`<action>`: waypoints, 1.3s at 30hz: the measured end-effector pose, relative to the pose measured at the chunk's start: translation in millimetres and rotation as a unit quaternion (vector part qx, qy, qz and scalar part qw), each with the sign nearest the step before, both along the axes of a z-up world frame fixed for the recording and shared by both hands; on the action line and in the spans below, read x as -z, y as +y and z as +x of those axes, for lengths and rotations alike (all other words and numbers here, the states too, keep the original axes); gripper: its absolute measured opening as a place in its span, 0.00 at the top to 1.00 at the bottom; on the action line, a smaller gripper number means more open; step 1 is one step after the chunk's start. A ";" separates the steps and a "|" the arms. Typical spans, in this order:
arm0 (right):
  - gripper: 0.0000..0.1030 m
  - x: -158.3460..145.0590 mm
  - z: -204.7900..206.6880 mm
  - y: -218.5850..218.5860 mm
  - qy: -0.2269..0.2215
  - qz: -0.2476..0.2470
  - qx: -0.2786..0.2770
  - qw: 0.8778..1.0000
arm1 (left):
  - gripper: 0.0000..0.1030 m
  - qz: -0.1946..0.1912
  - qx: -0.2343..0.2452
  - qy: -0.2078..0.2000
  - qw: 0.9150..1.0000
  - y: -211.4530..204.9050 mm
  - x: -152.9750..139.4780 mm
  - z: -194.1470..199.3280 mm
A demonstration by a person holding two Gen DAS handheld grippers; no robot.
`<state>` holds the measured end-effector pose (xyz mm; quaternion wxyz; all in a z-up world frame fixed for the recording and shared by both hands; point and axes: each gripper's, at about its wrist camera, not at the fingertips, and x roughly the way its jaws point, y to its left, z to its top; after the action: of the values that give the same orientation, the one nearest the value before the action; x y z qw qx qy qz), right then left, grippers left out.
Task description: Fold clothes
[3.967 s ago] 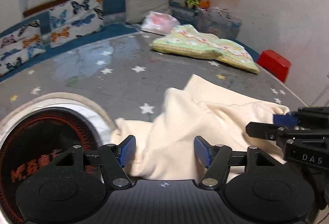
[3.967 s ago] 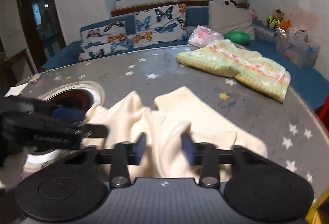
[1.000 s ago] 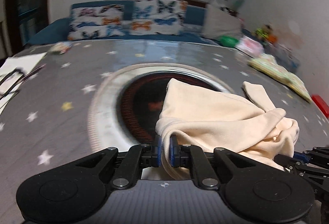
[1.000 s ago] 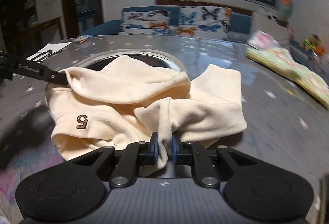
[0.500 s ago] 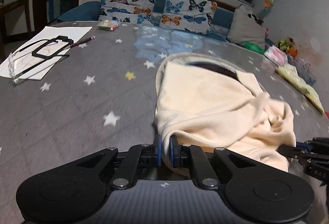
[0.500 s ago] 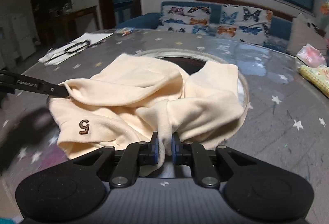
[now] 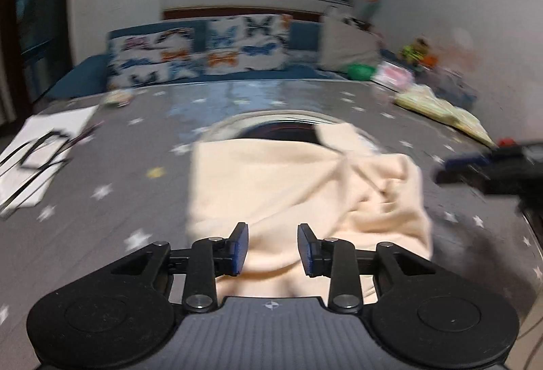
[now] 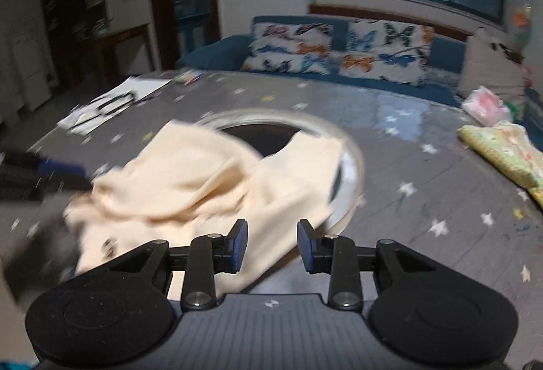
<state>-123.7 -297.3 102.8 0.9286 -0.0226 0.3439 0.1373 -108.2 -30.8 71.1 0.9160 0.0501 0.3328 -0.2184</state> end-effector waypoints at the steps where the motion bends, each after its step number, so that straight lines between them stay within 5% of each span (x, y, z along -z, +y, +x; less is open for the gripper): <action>1: 0.69 -0.7 6.9 -3.7 -0.002 0.002 0.009 1.000 | 0.66 0.009 0.011 -0.001 1.000 -11.0 2.7 2.9; 11: 0.69 14.3 33.0 -33.1 0.015 0.050 0.067 0.996 | 0.66 0.088 0.072 -0.009 0.993 -78.5 41.0 33.3; 12: 0.69 16.2 33.3 -32.1 0.015 0.049 0.066 0.996 | 0.71 0.091 0.073 -0.011 0.993 -79.6 43.3 34.8; 13: 0.69 17.5 34.0 -31.3 0.016 0.048 0.066 0.997 | 0.88 0.093 0.072 -0.013 0.993 -80.0 45.3 36.0; 16: 0.69 19.6 35.5 -30.4 0.016 0.044 0.067 0.997 | 0.95 0.059 0.059 -0.021 0.996 -64.5 37.6 38.9; 23: 0.69 19.7 36.7 -28.7 0.014 0.041 0.071 0.997 | 0.96 -0.040 -0.065 -0.053 0.996 19.5 -2.9 33.8; 29: 0.66 19.0 36.3 -21.6 0.008 0.037 0.066 0.997 | 0.96 -0.086 -0.213 -0.074 0.970 99.9 -15.2 9.9; 39: 0.64 26.6 39.1 -19.6 0.018 0.030 0.070 0.997 | 0.95 -0.096 -0.385 0.001 0.918 193.2 28.5 -14.7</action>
<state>-84.5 -316.8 76.3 0.9298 0.0321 0.3572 0.0825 -122.9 162.4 42.6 0.9294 -0.1701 0.3047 0.1204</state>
